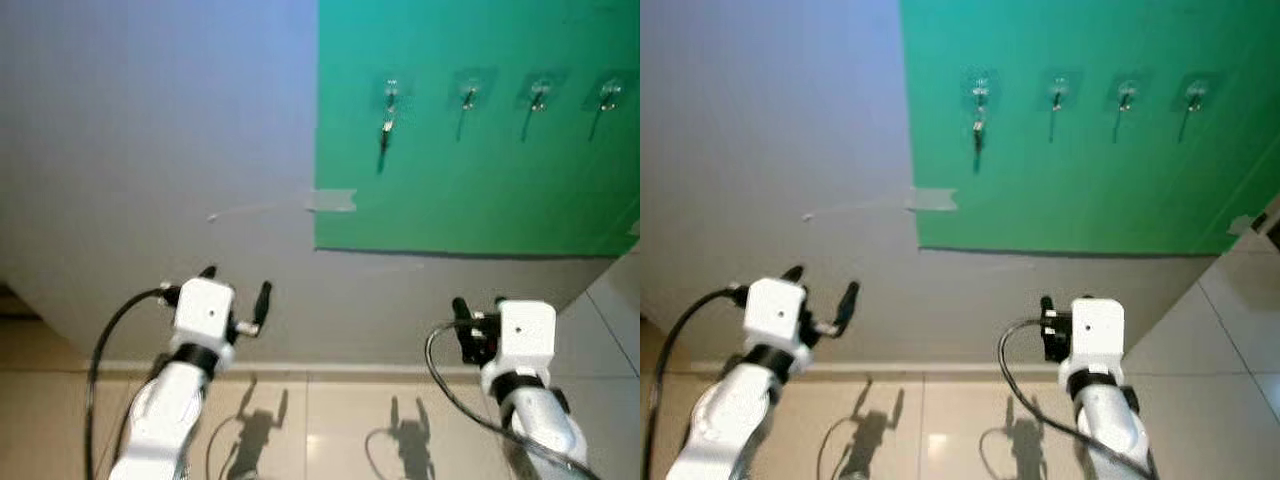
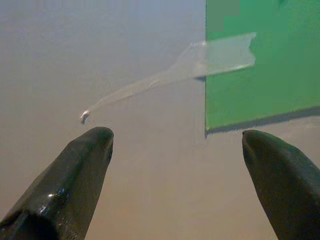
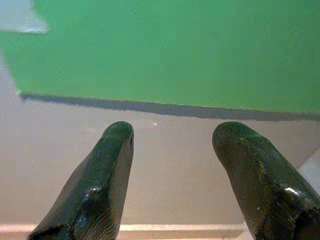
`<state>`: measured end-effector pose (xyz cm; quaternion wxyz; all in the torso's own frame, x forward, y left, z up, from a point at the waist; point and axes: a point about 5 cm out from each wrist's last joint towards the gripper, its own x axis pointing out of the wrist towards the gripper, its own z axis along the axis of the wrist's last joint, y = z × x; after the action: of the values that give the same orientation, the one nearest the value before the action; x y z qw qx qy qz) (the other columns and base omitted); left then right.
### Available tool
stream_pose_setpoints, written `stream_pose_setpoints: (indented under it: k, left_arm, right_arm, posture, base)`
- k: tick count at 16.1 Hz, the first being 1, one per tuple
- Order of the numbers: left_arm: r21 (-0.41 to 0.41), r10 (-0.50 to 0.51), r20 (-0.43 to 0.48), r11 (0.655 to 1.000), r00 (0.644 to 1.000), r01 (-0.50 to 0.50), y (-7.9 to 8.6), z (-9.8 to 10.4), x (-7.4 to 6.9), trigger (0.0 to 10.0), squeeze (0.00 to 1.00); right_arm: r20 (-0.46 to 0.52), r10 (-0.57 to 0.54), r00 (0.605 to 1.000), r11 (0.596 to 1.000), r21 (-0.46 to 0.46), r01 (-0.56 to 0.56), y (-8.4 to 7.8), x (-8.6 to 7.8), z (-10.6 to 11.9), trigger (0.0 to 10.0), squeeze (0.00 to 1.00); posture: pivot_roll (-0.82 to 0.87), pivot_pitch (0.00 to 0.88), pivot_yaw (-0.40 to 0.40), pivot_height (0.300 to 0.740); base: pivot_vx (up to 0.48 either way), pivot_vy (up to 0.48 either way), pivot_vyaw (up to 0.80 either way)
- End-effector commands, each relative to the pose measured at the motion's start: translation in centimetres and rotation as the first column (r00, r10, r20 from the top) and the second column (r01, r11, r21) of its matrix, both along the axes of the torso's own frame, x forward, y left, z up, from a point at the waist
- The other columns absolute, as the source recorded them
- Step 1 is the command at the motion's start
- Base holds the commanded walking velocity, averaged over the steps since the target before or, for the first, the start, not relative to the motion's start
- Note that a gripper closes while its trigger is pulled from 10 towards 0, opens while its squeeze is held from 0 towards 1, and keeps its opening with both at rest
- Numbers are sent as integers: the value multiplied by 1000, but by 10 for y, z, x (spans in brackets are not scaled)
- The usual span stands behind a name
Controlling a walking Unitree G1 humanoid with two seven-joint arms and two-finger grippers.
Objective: Hang keys on a hook
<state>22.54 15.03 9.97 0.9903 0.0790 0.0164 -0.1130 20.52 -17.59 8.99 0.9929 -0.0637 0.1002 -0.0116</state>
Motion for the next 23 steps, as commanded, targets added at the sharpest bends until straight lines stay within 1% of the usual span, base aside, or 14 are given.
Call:
stream_pose_setpoints:
  k: [1,2,4,7,10,13,16,18,21,23]
  left_arm:
    - [11,19,-6,1000,1000,-18,4,-2,0,10000,0]
    - [9,30,4,1000,1000,-30,5,-2,0,10000,0]
    - [7,33,14,999,999,-33,3,-1,1,10000,0]
    - [1,34,15,999,999,-34,2,-2,1,10000,0]
    - [-10,70,-9,998,998,-70,10,-8,-1,10000,0]
    - [3,75,-3,997,997,-75,14,-8,0,10000,0]
    - [23,64,4,998,998,-65,15,-6,3,10000,0]
    - [41,54,8,998,998,-55,16,-7,5,10000,0]
    - [37,44,20,998,999,-45,15,-4,9,10000,0]
    - [24,30,16,999,999,-31,13,-6,9,10000,0]
  right_arm:
    - [18,52,998,999,-4,-52,5,5,1,10000,0]
    - [25,74,997,997,-13,-74,5,8,2,10000,0]
    - [27,85,996,996,-22,-84,1,14,2,10000,0]
    - [24,77,997,997,7,-77,2,17,0,10000,0]
    - [1,47,999,998,47,-47,7,10,-6,10000,0]
    - [-5,-14,1000,998,60,14,0,5,-9,10000,0]
    - [11,-28,1000,999,19,27,-10,5,-6,10000,0]
    - [13,-61,998,998,11,61,-20,5,-5,10000,0]
    - [5,-72,997,997,29,72,-16,-1,-8,10000,0]
    - [1,-82,997,996,44,82,-13,-5,-10,10000,0]
  posture:
    - [-106,14,-14,740]
    - [-103,12,-19,740]
    - [-82,3,-52,740]
    - [-69,2,-64,740]
    - [-66,1,-64,740]
    - [-67,3,-56,740]
    - [-74,0,-45,740]
    - [-78,0,-41,740]
    - [-84,0,-31,740]
    - [-86,3,-26,740]
  base:
    - [0,446,-406]
    - [0,446,-413]
    - [0,446,-406]
    - [0,445,-413]
    - [0,447,-710]
    - [0,442,-800]
    - [0,444,-800]
    - [0,444,-800]
    - [0,444,-800]
    - [0,0,-800]
